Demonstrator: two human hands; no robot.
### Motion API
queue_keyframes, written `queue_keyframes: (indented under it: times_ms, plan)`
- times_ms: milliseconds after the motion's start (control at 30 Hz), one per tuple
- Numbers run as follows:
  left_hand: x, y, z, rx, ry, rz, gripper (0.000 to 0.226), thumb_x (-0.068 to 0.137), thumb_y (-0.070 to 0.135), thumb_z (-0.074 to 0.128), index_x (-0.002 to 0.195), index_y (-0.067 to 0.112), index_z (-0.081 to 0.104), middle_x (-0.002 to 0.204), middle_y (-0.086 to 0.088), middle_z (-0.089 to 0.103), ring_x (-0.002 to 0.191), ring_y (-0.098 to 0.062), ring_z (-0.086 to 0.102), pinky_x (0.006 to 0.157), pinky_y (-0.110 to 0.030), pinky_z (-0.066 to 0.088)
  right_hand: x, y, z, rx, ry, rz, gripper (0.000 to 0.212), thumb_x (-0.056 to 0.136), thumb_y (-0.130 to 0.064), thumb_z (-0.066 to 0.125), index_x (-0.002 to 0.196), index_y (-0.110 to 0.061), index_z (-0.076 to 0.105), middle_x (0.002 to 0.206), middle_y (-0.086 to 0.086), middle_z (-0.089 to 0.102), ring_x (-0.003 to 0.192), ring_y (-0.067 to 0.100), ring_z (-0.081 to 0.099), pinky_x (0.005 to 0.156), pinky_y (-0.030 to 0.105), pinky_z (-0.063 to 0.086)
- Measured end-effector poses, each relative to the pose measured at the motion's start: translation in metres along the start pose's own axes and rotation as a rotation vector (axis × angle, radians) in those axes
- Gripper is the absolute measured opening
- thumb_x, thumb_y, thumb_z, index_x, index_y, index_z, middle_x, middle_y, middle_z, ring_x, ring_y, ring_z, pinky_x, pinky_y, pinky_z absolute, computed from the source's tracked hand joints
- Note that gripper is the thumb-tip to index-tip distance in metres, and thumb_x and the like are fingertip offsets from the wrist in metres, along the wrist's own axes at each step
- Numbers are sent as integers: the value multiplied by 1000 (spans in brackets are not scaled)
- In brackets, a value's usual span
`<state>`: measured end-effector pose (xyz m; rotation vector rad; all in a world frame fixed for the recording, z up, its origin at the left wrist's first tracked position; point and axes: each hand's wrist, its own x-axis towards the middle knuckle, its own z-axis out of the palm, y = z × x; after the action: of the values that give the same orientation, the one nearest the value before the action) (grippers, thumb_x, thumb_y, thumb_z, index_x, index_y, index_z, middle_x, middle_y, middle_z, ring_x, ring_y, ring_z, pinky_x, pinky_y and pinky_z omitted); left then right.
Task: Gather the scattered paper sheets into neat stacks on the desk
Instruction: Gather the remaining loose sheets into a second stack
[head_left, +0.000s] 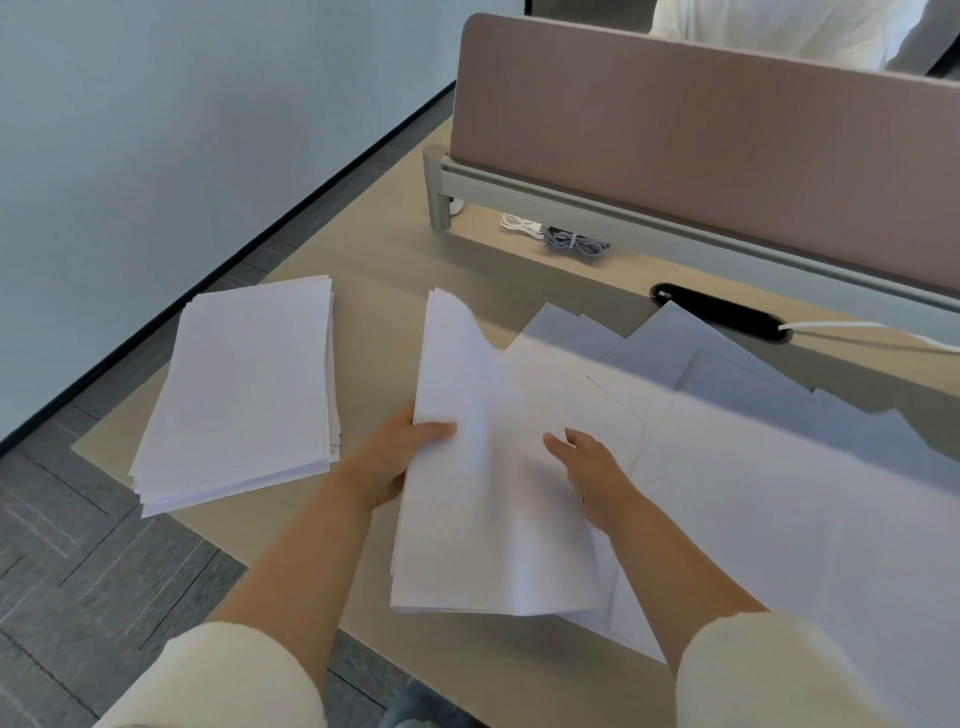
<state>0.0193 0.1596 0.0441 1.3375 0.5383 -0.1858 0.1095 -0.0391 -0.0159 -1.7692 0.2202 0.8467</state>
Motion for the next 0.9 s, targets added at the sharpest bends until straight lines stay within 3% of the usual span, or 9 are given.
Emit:
queue_keyframes:
  times_ms: [133, 267, 367, 467, 567, 667, 767, 900]
  plan:
    - [4, 25, 34, -152, -104, 55, 22, 83, 3, 56, 100, 15, 62, 77, 3, 75, 65, -14, 71, 56, -26, 57, -6, 7, -26, 336, -87, 64, 46, 92, -35, 57, 129, -9, 51, 123, 4, 61, 111, 22, 58, 97, 35, 46]
    - [19, 23, 68, -163, -190, 7, 29, 73, 6, 61, 101, 13, 62, 79, 0, 75, 67, -15, 71, 57, -26, 57, -19, 14, -68, 477, -26, 28, 27, 92, -3, 51, 117, -4, 60, 104, 9, 69, 87, 22, 66, 65, 28, 56]
    - [31, 15, 89, -140, -251, -54, 26, 84, 15, 56, 109, 18, 61, 91, 0, 75, 77, -16, 72, 62, -28, 57, -28, 23, -105, 488, 162, -39, 31, 88, 9, 50, 115, -5, 58, 96, 10, 68, 82, 25, 66, 71, 36, 56]
    - [42, 9, 118, -56, -329, -112, 34, 87, 18, 56, 120, 14, 58, 102, -3, 72, 87, -20, 71, 66, -30, 57, -36, 34, -136, 404, 406, -62, 30, 87, 6, 52, 112, -9, 58, 98, 10, 66, 84, 29, 64, 77, 40, 55]
    - [59, -3, 150, 343, -222, -118, 34, 93, 7, 51, 127, 5, 50, 114, -10, 65, 94, -26, 64, 76, -35, 54, -43, 47, -166, 334, 600, -55, 30, 86, -1, 55, 114, -10, 60, 102, 9, 66, 91, 29, 64, 83, 41, 55]
    - [73, -17, 181, 634, -154, -43, 34, 90, 2, 49, 124, 8, 49, 120, -12, 61, 98, -29, 61, 84, -37, 51, -51, 58, -190, 323, 689, -50, 21, 87, -7, 58, 107, -11, 62, 104, 11, 67, 96, 32, 64, 89, 45, 54]
    - [81, -28, 204, 706, -105, 50, 33, 89, -1, 44, 119, 8, 52, 115, -12, 64, 90, -24, 59, 75, -29, 48, -53, 65, -206, 315, 726, -44, 13, 89, -11, 56, 101, -13, 63, 100, 8, 67, 95, 29, 64, 89, 40, 53]
    - [87, -40, 223, 752, -93, 60, 36, 88, 0, 42, 121, 10, 53, 113, -8, 65, 89, -23, 58, 69, -25, 44, -50, 74, -220, 223, 774, 3, 23, 93, -16, 52, 113, -9, 62, 95, 5, 60, 84, 20, 54, 77, 28, 43]
